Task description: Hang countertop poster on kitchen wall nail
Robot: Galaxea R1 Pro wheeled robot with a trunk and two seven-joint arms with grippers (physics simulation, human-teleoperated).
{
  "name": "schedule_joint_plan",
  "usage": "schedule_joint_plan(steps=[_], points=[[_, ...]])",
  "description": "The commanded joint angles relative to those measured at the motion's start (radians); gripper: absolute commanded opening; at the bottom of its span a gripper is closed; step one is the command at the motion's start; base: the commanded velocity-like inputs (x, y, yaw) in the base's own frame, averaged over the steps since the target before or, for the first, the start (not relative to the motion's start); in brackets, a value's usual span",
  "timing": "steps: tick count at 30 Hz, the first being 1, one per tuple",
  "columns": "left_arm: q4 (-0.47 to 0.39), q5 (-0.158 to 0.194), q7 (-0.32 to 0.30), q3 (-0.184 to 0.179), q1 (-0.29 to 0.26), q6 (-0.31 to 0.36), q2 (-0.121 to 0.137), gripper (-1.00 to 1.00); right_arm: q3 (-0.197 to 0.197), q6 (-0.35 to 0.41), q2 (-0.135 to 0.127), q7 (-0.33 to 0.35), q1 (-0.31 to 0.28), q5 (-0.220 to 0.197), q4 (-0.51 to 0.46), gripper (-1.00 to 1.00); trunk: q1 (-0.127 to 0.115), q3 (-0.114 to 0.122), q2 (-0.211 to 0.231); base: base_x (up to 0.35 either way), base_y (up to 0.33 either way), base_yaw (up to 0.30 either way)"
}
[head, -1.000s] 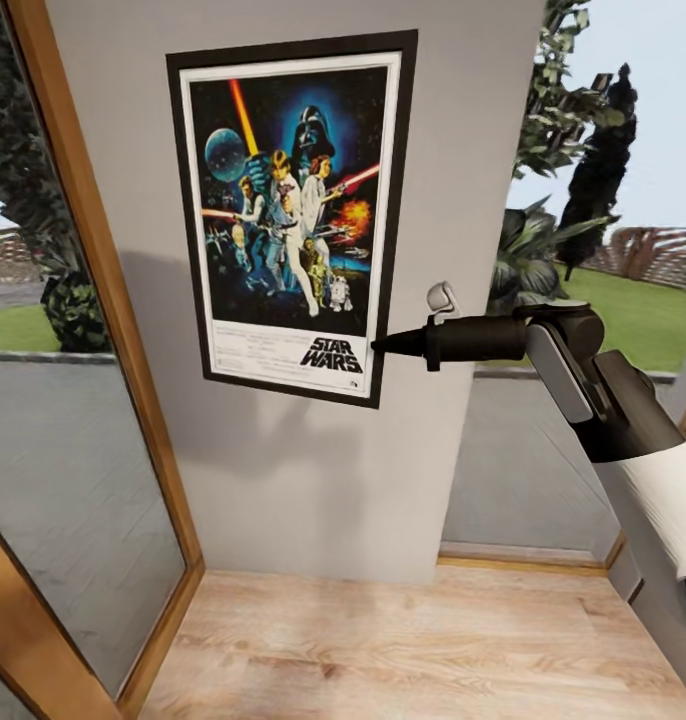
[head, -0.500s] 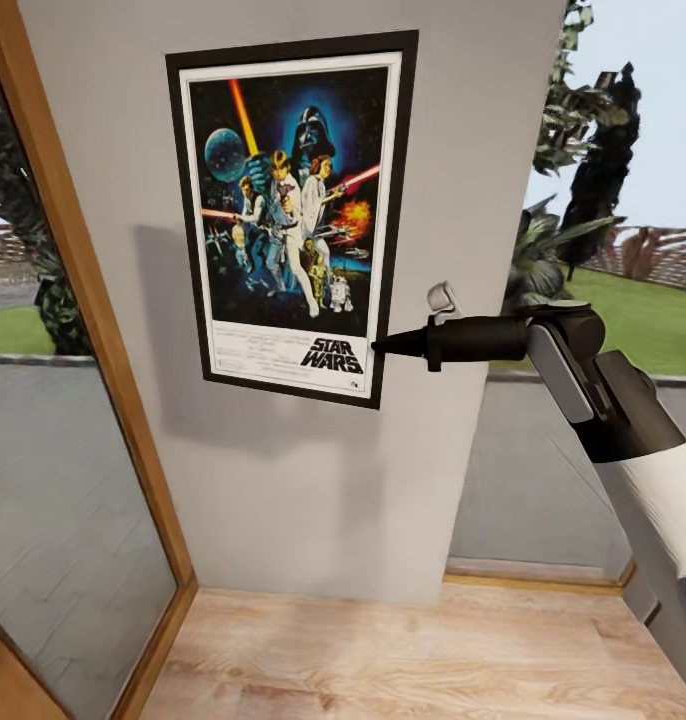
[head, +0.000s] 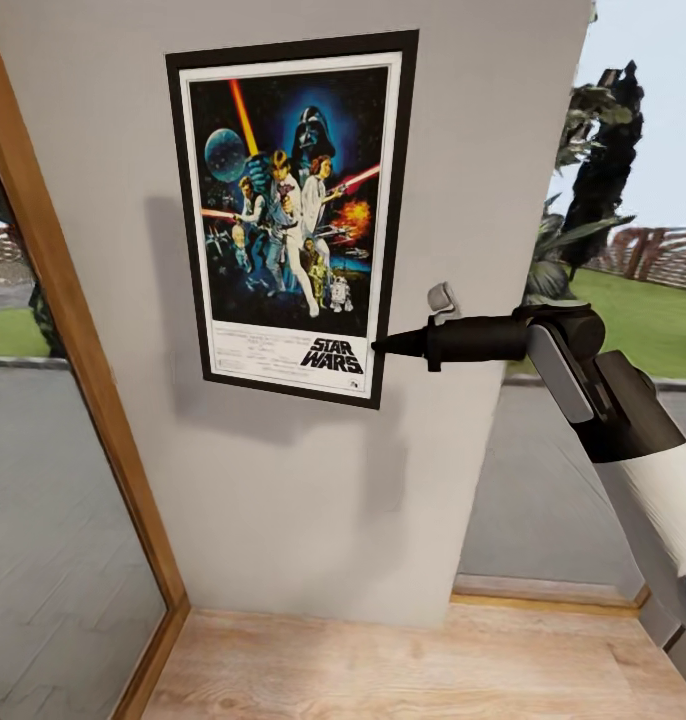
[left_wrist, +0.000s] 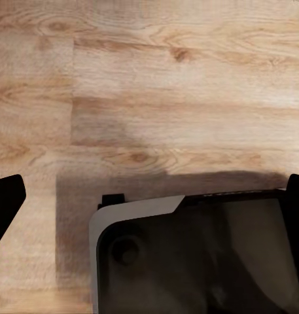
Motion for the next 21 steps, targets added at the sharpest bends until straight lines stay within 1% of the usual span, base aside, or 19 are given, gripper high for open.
schedule_joint_plan(steps=[1,19,21], points=[[-0.001,-0.011,-0.007,0.008,0.000,-0.003,-0.001,1.00,0.001,0.006,-0.001,0.000,-0.001,-0.006,0.000,-1.00,0.001,-0.002,-0.002,0.232,0.000,0.000],[-0.001,-0.011,-0.007,0.008,0.000,-0.003,-0.001,1.00,0.001,0.006,-0.001,0.002,-0.002,-0.007,0.000,-1.00,0.001,-0.002,-0.002,0.232,0.000,0.000],[-0.001,-0.011,-0.007,0.008,0.000,-0.002,-0.001,1.00,0.001,0.006,-0.001,0.002,-0.001,-0.007,0.000,-1.00,0.001,-0.002,-0.002,0.127,0.000,0.000]])
